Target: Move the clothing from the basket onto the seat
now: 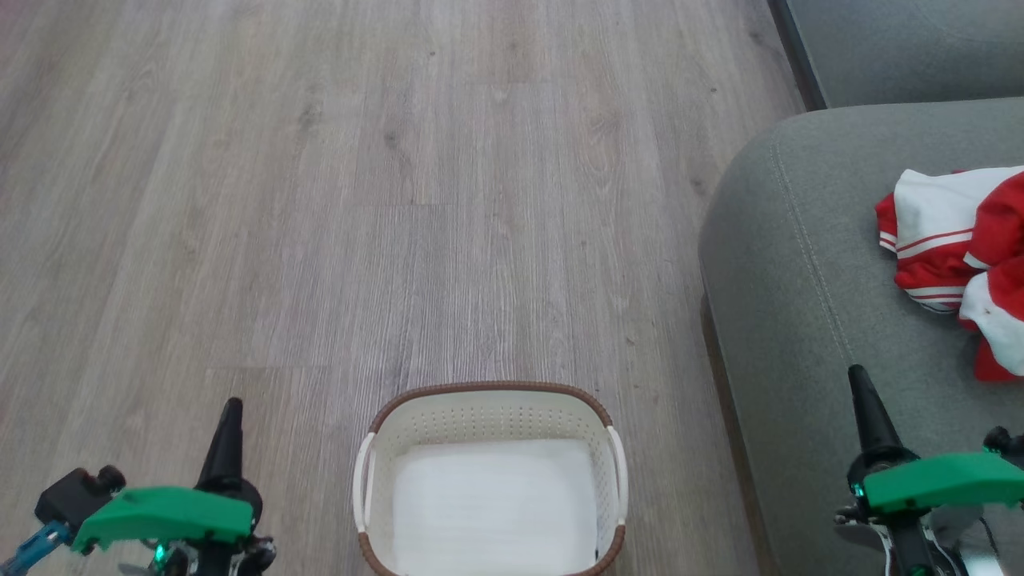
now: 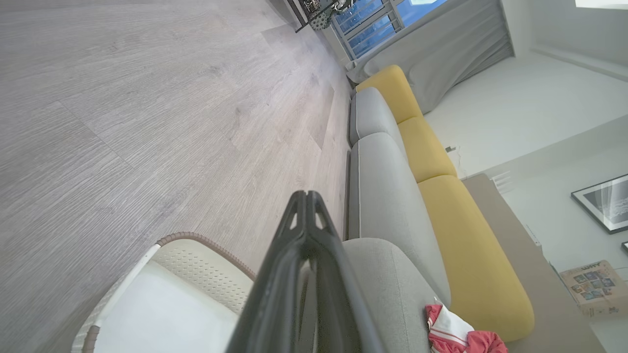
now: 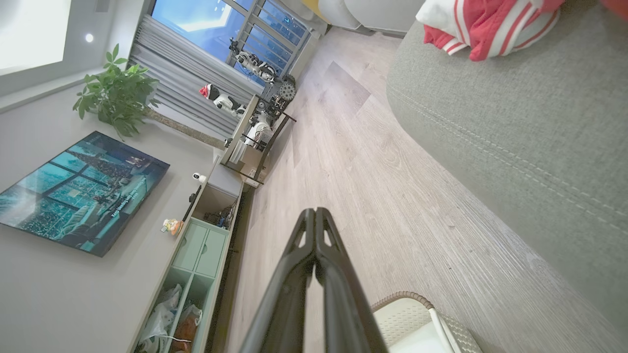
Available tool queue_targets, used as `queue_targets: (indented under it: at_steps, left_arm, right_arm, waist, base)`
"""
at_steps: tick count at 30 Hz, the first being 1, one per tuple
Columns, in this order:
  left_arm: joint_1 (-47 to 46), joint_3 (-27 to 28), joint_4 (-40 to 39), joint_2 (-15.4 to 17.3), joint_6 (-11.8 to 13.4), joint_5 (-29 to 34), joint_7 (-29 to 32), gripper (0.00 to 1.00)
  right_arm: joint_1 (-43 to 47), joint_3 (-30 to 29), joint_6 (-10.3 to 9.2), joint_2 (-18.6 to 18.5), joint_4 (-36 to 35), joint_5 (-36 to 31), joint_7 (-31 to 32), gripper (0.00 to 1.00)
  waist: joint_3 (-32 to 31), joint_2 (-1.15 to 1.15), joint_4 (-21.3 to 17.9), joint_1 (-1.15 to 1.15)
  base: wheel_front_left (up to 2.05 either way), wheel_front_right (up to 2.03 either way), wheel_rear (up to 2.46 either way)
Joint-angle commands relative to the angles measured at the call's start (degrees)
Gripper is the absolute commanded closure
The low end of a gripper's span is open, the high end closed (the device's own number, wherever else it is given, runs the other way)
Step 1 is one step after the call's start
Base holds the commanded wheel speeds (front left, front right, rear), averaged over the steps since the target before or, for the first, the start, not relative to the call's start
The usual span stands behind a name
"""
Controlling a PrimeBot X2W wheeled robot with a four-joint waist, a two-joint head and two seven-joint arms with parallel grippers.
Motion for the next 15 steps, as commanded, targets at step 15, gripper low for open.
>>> queue_targets:
  at_steps: [15]
  left_arm:
    - [-4.55,4.24,-1.30,-0.97,-1.34,-9.78,2.90,1.00]
  right_arm:
    - [-4.33,-0.58,0.00,0.60,-0.37,9.98,2.49,1.00]
  waist:
    - [0.23,0.00,-0.33,0.00]
  base:
    - [0.00,0.00,0.00]
